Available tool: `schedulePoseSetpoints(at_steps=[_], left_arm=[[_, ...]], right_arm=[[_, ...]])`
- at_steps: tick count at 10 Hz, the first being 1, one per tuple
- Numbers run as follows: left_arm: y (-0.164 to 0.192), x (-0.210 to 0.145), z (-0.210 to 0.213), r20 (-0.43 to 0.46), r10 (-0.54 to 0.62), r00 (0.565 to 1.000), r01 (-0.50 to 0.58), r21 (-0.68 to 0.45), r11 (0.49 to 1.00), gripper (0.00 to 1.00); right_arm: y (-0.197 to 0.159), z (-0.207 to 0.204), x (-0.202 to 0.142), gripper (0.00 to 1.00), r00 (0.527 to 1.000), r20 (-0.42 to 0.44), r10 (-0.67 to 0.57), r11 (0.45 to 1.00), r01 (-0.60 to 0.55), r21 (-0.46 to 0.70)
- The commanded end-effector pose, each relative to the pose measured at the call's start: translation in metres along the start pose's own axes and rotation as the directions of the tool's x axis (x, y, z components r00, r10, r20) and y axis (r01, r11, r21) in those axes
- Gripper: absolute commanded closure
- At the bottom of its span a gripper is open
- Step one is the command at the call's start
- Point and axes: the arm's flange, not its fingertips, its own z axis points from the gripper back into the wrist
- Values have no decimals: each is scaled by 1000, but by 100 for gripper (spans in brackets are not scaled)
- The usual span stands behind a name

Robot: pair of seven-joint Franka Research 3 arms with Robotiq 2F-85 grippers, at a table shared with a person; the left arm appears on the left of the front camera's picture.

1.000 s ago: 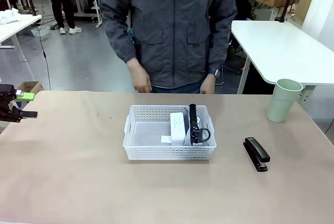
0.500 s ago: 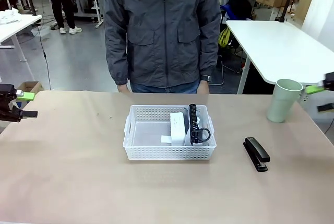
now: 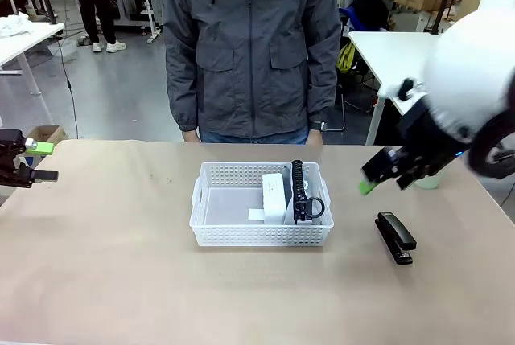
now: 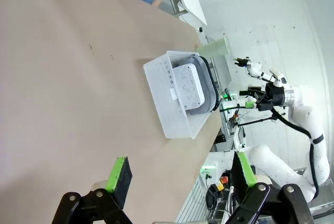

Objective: Efficiently arrange items inside the basket to fit them all.
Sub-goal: Pick up the Stapler and place it inside the Organizing basket.

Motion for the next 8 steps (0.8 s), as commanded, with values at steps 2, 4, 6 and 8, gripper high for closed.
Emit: schedulePoseSetpoints(at_steps=[2, 4, 6, 8], left_arm=[[-3, -1, 1, -7, 8, 1000, -8, 4, 1000, 0], [-3, -1, 1, -7, 8, 1000, -8, 4, 1000, 0], [-3, -1, 1, -7, 8, 1000, -8, 4, 1000, 0], [-3, -1, 1, -7, 8, 1000, -8, 4, 1000, 0]], right_arm=[[-42, -32, -59, 0, 972, 139, -189, 958, 213, -192], [5, -14, 1, 0, 1000, -3, -14, 996, 14, -83], [-26, -21, 5, 0, 984, -4, -178, 934, 168, -316], [-39, -29, 7, 0, 958, -20, -287, 843, 242, -481]])
